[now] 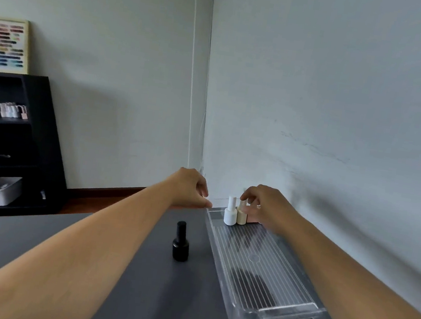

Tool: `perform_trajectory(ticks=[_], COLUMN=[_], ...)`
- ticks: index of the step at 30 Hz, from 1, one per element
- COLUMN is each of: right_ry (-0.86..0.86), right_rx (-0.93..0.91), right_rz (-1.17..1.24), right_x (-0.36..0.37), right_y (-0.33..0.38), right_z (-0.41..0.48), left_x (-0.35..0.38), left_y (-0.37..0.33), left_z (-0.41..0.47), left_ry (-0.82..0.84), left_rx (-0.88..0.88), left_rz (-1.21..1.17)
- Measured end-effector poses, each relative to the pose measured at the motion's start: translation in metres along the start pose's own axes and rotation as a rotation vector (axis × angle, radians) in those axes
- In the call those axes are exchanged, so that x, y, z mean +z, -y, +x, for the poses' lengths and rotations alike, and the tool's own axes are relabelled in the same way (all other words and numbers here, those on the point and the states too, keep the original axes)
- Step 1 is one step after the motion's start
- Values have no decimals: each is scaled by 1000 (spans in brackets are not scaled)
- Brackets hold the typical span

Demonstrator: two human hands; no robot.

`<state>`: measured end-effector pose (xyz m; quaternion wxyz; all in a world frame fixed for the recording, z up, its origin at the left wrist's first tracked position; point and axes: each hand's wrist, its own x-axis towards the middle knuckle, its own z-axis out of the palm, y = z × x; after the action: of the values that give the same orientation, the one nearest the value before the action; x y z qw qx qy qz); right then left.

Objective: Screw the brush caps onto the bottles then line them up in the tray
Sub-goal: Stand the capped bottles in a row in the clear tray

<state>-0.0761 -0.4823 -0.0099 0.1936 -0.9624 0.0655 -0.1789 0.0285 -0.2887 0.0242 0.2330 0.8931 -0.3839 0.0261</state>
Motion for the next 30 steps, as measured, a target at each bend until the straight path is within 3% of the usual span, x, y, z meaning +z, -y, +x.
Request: perform_trajectory(ticks=[8, 11, 20, 30], right_ry=[241, 292, 270, 275], right_rx=[124, 184, 180, 207], right_rz=[18, -87, -146, -130], right_x=[28, 37, 44, 50], right_y=[-4, -7, -6, -9], right_z=[-44, -53, -55, -54], left_x=[3, 8, 2, -25], left_y=[23, 26, 27, -7], left_z=[-46, -54, -53, -1], left_ry=[172, 193, 156, -91], left_rx=[-30, -25, -12, 8], left_rz=[-13, 31, 4, -190])
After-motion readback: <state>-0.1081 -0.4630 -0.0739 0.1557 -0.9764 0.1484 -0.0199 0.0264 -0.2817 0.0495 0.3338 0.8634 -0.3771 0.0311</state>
